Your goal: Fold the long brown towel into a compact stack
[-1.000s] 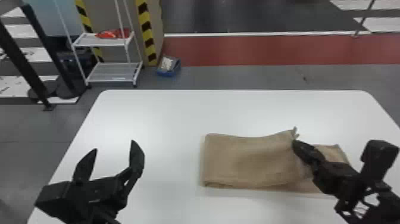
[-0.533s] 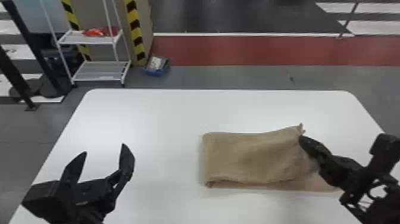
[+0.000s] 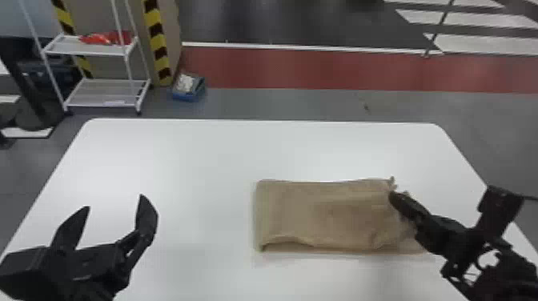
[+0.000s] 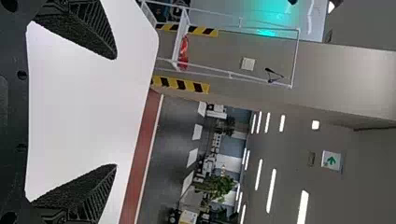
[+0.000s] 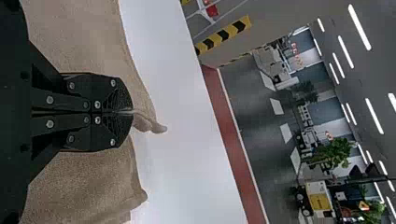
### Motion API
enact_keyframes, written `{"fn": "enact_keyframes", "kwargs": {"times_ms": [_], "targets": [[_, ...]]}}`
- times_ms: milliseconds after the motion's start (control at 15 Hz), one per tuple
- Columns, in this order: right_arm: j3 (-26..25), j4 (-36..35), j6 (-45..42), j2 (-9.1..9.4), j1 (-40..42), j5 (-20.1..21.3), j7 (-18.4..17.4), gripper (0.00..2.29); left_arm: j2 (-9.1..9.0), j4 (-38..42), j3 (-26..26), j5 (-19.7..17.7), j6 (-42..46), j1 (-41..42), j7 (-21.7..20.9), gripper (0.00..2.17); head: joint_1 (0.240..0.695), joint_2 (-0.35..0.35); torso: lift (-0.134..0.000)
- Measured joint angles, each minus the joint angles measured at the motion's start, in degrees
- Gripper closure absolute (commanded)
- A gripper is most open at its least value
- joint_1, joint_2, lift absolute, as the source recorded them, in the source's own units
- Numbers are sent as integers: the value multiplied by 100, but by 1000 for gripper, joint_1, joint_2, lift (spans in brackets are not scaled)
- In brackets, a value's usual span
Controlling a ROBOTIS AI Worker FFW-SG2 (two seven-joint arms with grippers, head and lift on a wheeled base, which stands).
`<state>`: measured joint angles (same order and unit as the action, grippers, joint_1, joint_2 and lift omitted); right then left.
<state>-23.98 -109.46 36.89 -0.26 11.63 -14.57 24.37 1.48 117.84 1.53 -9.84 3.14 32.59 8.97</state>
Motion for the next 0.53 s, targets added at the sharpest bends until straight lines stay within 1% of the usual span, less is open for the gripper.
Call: {"fn": "enact_keyframes", "kwargs": {"times_ms": [133, 200, 333, 533], "targets": [[-467, -251, 229, 0, 39, -307, 24, 1382, 1, -24, -15, -2, 3, 4, -1, 43, 695, -141, -91], [-603, -228, 280, 0, 58, -382, 6, 1382, 0, -56, -17, -7, 5, -11, -6, 43, 695, -153, -91], [-596, 34, 217, 0, 54, -312, -3, 1382, -5, -120, 16, -15, 6, -70, -11, 43, 695, -168, -91], [-569, 368, 126, 0, -205, -104, 16, 1382, -5, -131, 67, -10, 6, -94, -9, 43, 695, -173, -91]]}}
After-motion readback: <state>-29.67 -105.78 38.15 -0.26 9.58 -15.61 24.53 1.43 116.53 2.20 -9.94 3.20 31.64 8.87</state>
